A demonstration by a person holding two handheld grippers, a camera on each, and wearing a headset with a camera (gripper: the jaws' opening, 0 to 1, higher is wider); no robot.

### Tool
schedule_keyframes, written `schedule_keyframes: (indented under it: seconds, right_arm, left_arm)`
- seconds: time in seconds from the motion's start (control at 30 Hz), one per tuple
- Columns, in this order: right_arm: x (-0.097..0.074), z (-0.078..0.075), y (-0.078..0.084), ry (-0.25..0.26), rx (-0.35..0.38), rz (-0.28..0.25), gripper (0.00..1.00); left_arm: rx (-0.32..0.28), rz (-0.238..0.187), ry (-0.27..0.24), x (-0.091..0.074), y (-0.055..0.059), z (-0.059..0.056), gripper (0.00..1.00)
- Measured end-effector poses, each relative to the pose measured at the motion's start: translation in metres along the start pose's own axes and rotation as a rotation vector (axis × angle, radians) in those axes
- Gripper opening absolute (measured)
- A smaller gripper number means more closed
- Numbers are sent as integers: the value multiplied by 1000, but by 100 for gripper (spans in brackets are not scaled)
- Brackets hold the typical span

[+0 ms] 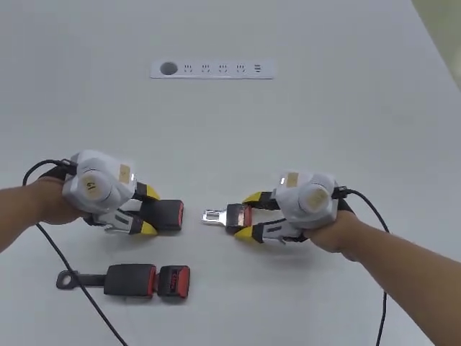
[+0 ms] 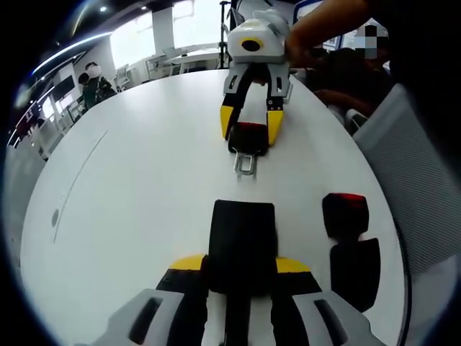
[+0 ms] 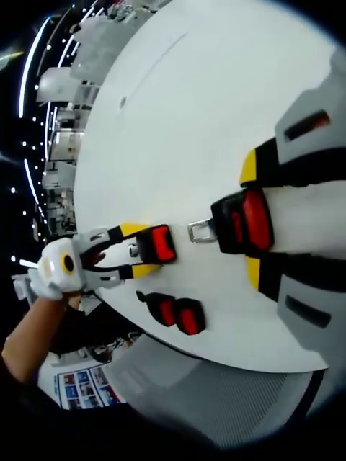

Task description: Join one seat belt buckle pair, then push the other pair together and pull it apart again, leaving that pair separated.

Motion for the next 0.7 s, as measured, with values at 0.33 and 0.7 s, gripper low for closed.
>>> schedule_keyframes:
  seconds: [0.33,0.7]
  right_arm:
    - [-25,-4,22,2,14,9,35]
    - [-45,-12,44,18,23,28,35]
  left_arm:
    - [1,4,3,0,0,0,34]
    - [-2,8,1,0,0,0,34]
Point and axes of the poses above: the centre of the closed fingertips' face, and the gripper's own axes: x roughly forward along the fingers, z roughly to its left, y roughly out of its underside, the point moved 2 cm from there along -x, roughly backward along the fingers, and after that the axes turned 4 degrees about z, right-handed, at the moved point
